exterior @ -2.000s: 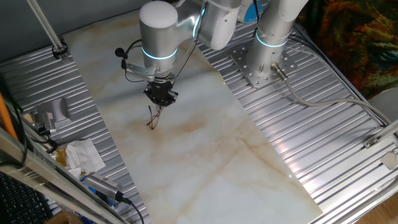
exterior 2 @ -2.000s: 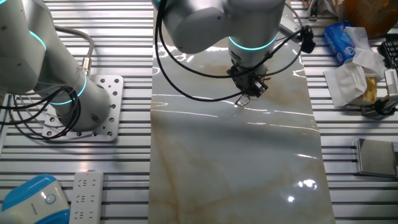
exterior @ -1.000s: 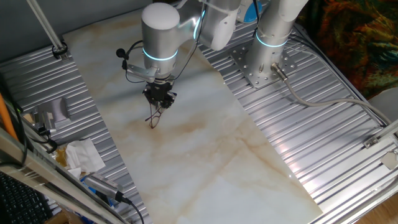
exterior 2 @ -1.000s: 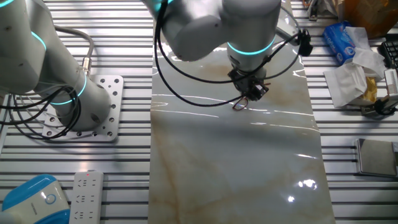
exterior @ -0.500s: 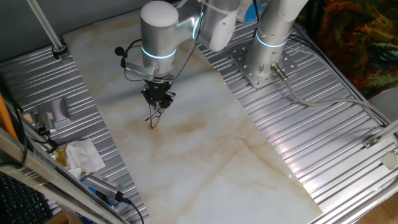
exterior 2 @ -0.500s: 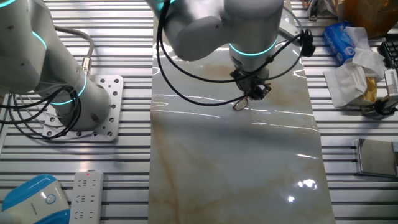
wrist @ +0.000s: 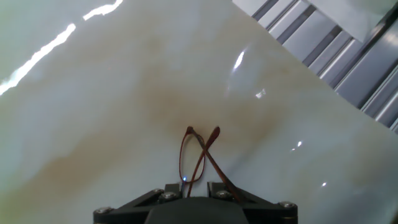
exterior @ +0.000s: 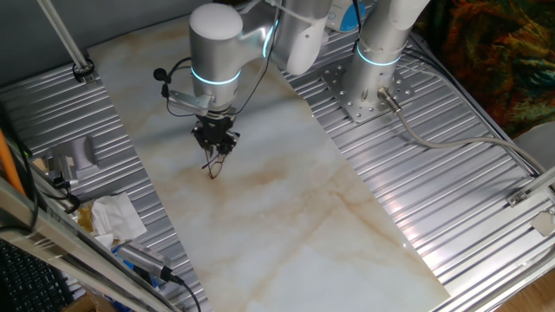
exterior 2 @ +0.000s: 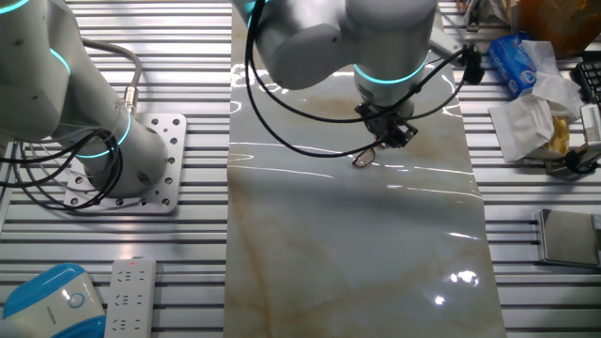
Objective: Unfold the leg of the glasses (with one hand)
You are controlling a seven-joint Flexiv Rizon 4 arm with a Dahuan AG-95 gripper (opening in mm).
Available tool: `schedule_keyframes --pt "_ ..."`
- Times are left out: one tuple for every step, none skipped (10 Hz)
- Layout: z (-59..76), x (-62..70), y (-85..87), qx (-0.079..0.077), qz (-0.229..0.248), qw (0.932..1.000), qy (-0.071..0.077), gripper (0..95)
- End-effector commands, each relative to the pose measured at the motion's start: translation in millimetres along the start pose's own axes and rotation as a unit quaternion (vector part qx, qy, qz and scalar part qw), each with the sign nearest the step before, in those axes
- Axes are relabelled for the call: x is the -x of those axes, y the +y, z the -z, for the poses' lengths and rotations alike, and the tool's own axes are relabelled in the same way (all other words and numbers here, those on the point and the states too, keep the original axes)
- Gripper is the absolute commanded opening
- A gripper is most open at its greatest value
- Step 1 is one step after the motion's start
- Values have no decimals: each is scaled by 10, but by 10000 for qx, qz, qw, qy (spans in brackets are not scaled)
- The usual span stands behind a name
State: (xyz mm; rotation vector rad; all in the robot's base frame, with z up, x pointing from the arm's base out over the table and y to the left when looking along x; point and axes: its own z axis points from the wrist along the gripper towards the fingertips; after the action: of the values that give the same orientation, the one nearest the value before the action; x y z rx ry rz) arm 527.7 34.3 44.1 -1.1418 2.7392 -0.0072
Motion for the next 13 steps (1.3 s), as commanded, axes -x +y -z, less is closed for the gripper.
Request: schedule_keyframes --pt "-23 37 -20 7 22 10000 -18 190" --pt "-27 50 -29 10 20 10000 -36 190" --pt "-34 83 -49 21 13 10000 -51 190" --pt "-37 103 -61 18 16 10000 -48 190" --pt "-39 124 -71 19 19 10000 -43 190" --pt "-36 138 -77 20 13 10000 -40 190" --pt "-31 155 -82 16 5 10000 -26 190" --pt "-28 166 -86 11 -12 10000 -24 190" --pt "-24 179 -89 7 -19 10000 -23 190" --pt "-20 192 -93 14 -54 10000 -29 0" --pt "-20 192 -93 34 -116 9999 -39 0" --pt "-20 192 -93 44 -140 9999 -40 0" --pt "-20 192 -93 52 -148 9999 -47 0"
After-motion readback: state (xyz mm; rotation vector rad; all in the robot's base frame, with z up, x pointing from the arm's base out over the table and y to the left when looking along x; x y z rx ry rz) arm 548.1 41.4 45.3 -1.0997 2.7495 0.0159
